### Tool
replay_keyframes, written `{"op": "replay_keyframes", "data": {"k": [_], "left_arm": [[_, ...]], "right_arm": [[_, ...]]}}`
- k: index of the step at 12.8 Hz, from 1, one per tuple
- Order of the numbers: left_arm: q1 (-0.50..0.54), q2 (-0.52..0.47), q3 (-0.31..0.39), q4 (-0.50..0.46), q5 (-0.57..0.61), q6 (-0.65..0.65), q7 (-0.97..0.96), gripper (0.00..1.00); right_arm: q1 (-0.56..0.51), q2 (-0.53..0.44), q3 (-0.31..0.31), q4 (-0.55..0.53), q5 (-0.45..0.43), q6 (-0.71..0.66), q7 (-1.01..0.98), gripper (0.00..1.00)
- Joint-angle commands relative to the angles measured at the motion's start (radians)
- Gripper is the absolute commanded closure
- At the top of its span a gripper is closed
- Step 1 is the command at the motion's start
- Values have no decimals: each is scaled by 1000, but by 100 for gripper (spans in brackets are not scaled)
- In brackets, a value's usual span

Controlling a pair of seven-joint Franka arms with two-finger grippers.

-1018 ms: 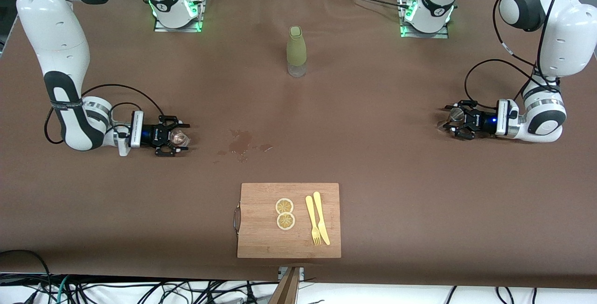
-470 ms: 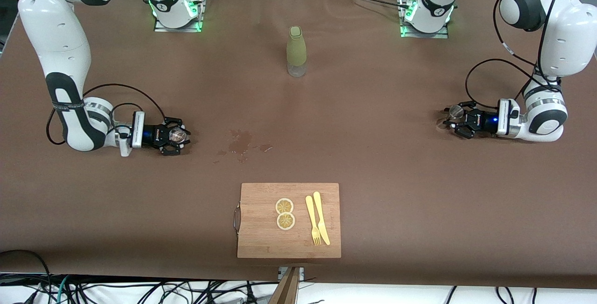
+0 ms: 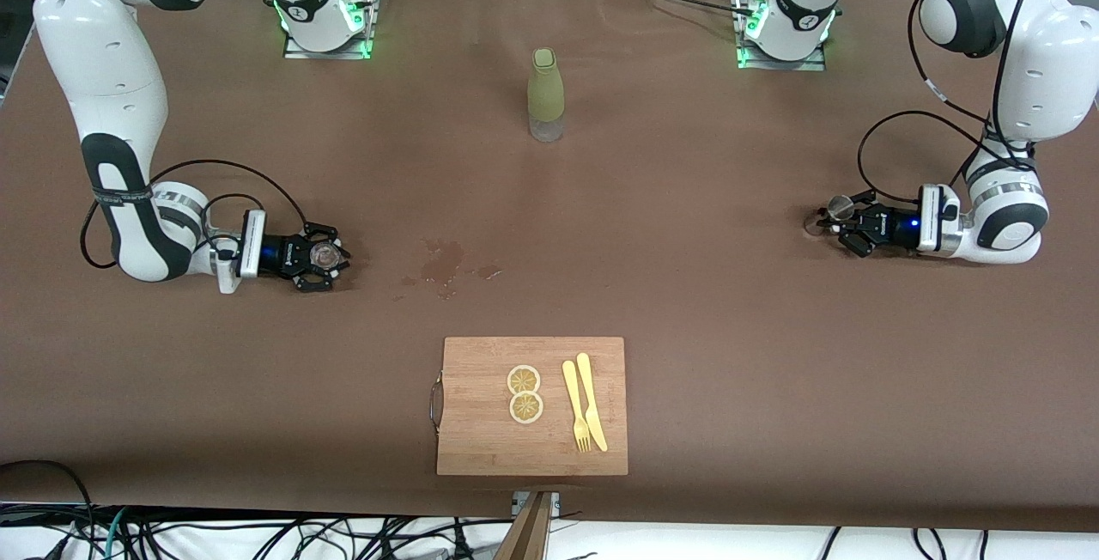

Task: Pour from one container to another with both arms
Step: 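Lift the glass cup and jigger, bringing both grippers together mid-table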

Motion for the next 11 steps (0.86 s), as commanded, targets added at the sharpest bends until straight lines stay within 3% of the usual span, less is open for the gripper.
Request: {"op": "replay_keyframes", "data": {"k": [1, 6, 9, 11], "left_arm": [[-114, -24, 8, -6, -59, -4, 72, 100], [-379, -27, 7, 0, -319, 32, -8, 100], [-531, -27, 4, 19, -460, 116, -98, 100], [-597, -26, -42, 46, -565, 220, -146, 100]], "right_arm": [[3, -45, 25, 15, 16, -2, 84, 84], [6, -123, 86, 12, 33, 35, 219, 84], [23, -207, 125, 3, 21, 95, 331, 84], [43, -259, 149, -16, 6, 145, 373, 84]]}}
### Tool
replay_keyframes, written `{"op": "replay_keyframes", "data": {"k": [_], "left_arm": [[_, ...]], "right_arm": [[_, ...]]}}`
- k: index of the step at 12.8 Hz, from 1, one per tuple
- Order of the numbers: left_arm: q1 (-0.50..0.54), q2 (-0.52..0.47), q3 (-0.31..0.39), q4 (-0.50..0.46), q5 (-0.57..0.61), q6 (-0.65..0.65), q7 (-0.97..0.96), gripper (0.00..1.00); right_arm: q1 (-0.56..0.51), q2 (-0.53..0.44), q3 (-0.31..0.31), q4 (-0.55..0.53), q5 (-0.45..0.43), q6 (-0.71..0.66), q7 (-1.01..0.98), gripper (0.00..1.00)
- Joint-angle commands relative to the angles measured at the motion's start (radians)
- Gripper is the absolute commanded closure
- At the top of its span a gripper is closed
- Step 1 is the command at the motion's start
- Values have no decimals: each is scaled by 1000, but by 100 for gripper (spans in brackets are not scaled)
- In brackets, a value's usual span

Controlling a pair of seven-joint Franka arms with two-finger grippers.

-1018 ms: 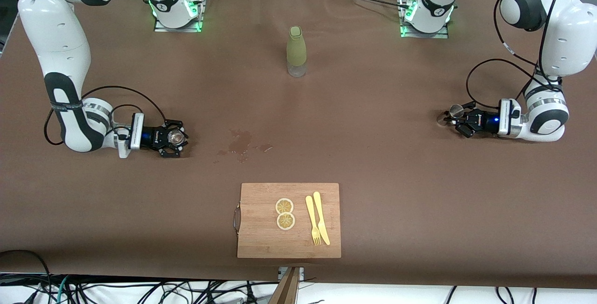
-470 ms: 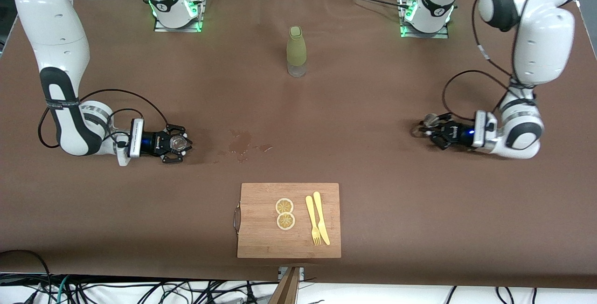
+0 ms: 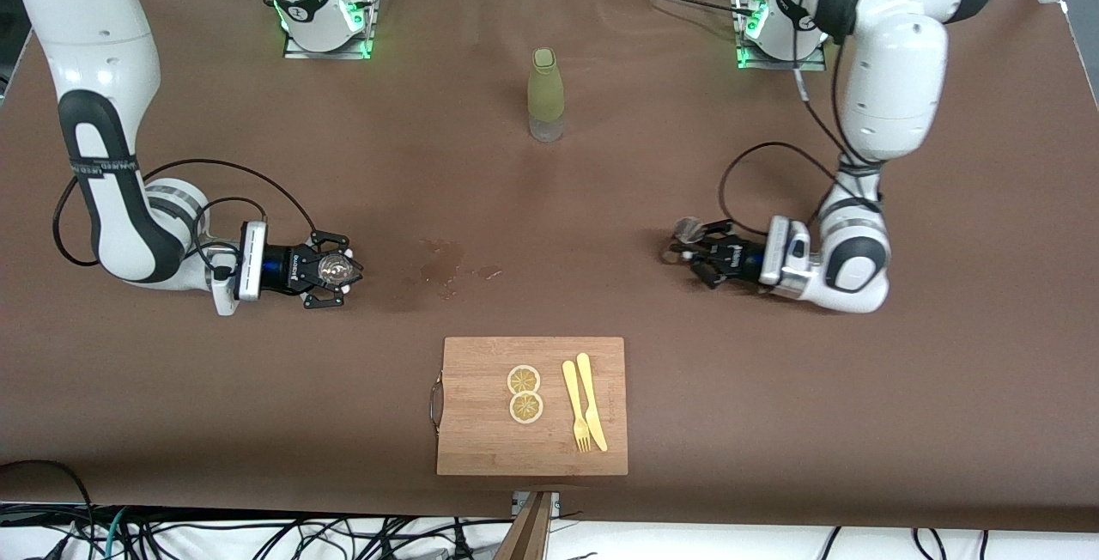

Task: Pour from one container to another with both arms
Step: 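Lift the glass cup and jigger, bringing both grippers together mid-table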

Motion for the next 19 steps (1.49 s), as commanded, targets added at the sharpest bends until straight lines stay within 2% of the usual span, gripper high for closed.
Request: {"op": "replay_keyframes", "data": {"k": [1, 3, 6, 10, 12, 15, 17, 19], "left_arm": [[-60, -14, -75, 34, -104, 149, -67, 100], [-95, -6, -143, 71, -190, 275, -101, 100], [-165, 1, -198, 106, -300, 396, -156, 100], [-277, 95, -208, 229, -446, 453, -164, 100], [-299, 113, -208, 270, -461, 498, -182, 100], [-317, 139, -206, 325, -463, 544, -213, 100], [-325, 150, -206, 358, -466, 570, -233, 100], [-334, 153, -206, 367, -469, 599, -238, 100]], "right_arm": [[14, -99, 55, -68, -13, 78, 67, 84], [15, -146, 98, -92, -13, 144, 104, 84], [27, -209, 153, -126, -19, 234, 150, 84], [37, -266, 233, -161, -36, 339, 207, 84], [54, -285, 263, -168, -54, 392, 238, 84], [57, -329, 311, -191, -134, 468, 305, 84], [70, -340, 322, -201, -151, 501, 316, 84], [72, -348, 360, -214, -162, 560, 317, 84]]}}
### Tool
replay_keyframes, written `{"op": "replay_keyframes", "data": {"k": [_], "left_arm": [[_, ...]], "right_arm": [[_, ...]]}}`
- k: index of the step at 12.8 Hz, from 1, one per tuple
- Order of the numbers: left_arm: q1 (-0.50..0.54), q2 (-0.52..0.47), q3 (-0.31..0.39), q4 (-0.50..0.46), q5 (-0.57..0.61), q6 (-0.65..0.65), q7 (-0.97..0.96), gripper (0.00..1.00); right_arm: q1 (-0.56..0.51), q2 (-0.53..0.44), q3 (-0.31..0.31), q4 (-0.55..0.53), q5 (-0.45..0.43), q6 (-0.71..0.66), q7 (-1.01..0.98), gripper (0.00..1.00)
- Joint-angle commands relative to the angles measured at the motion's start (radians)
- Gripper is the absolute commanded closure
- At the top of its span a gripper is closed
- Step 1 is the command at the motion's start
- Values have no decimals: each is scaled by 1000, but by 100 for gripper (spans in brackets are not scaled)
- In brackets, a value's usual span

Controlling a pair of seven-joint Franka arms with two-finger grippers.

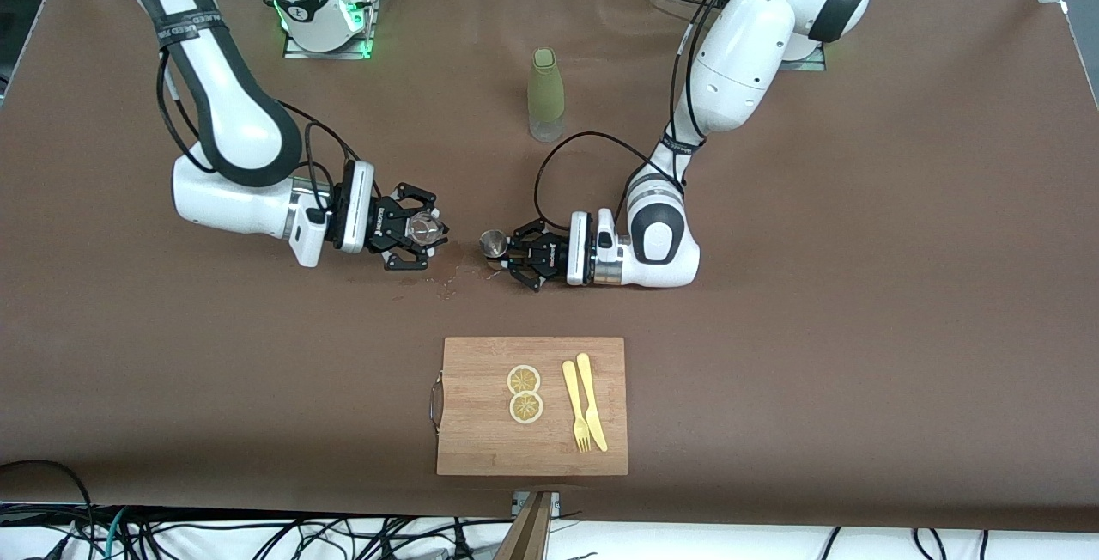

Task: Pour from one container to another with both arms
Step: 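Tilt the glass cup with the right gripper, pouring into the jigger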

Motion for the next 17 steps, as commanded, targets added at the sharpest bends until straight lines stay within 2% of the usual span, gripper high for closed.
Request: {"op": "replay_keyframes", "data": {"k": [1, 4, 12, 15, 17], "left_arm": [[-23, 33, 4, 60, -47, 54, 22, 100], [-36, 51, 4, 85, -63, 68, 22, 100], [-36, 53, 4, 86, -63, 70, 22, 100], [-36, 53, 4, 86, -63, 70, 22, 100], [-36, 53, 4, 86, -63, 70, 22, 100]], "right_arm": [[3, -41, 42, -42, -39, 78, 40, 84], [7, -39, 78, -33, -174, 134, 138, 84], [46, -11, 79, -23, -272, 220, 167, 85], [53, -10, 81, -16, -375, 244, 234, 85], [58, -8, 81, -6, -387, 246, 255, 85]]}}
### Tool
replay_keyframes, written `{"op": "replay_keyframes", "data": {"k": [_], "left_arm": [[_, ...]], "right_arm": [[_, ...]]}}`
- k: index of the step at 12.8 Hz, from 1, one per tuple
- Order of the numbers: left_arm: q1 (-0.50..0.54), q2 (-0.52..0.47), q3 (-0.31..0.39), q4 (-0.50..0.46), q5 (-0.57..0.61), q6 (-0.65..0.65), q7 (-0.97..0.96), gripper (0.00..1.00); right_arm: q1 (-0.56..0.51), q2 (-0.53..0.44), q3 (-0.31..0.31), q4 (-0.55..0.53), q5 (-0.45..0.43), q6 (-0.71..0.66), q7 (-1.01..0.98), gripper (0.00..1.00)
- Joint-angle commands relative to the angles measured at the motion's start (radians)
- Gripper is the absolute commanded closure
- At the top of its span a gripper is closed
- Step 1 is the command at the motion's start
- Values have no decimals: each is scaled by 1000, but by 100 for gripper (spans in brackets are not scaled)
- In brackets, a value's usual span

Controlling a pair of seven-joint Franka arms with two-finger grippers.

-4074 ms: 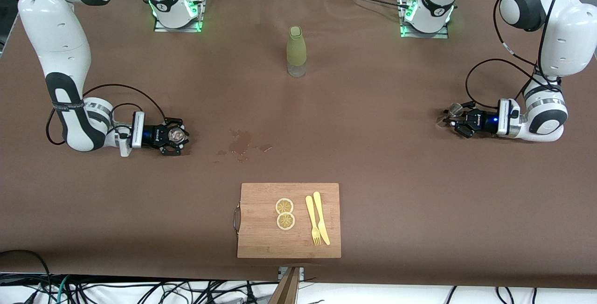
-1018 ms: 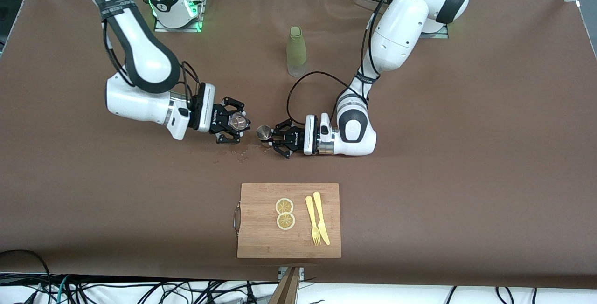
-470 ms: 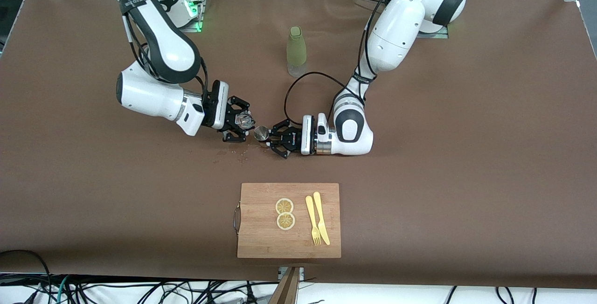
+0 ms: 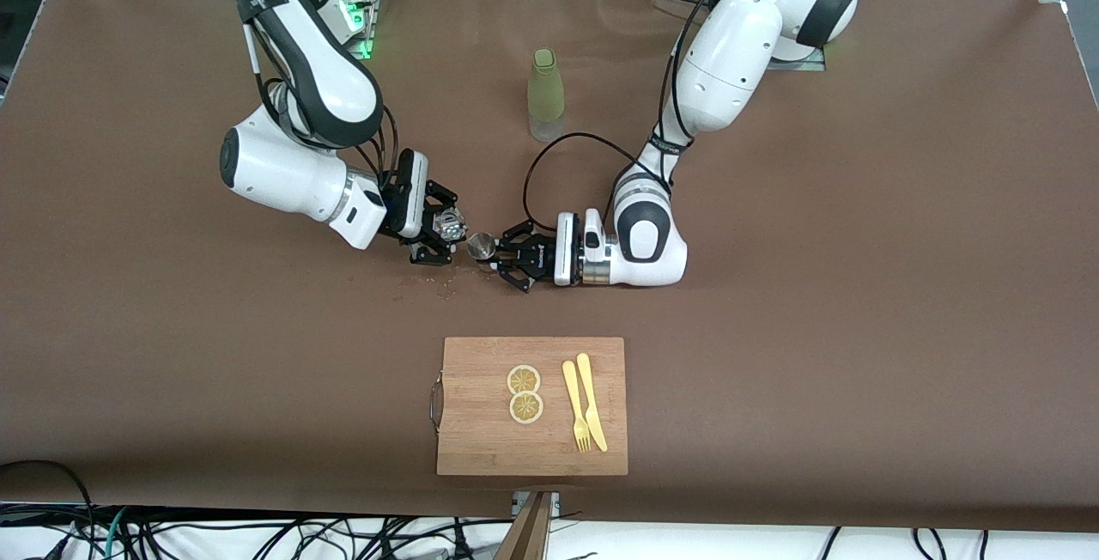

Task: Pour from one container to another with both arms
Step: 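Tilt the glass cup with the right gripper, pouring into the jigger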

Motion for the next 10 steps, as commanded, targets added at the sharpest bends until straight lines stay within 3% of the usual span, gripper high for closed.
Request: {"op": "replay_keyframes", "data": {"k": [1, 10], "left_arm": [[-11, 18, 3, 35, -40, 29, 32, 100], [-11, 18, 6, 35, -37, 29, 32, 100]], "right_arm": [[9, -9, 6, 7, -28, 16, 52, 85], [37, 39, 6, 47, -70, 51, 93, 85]]}}
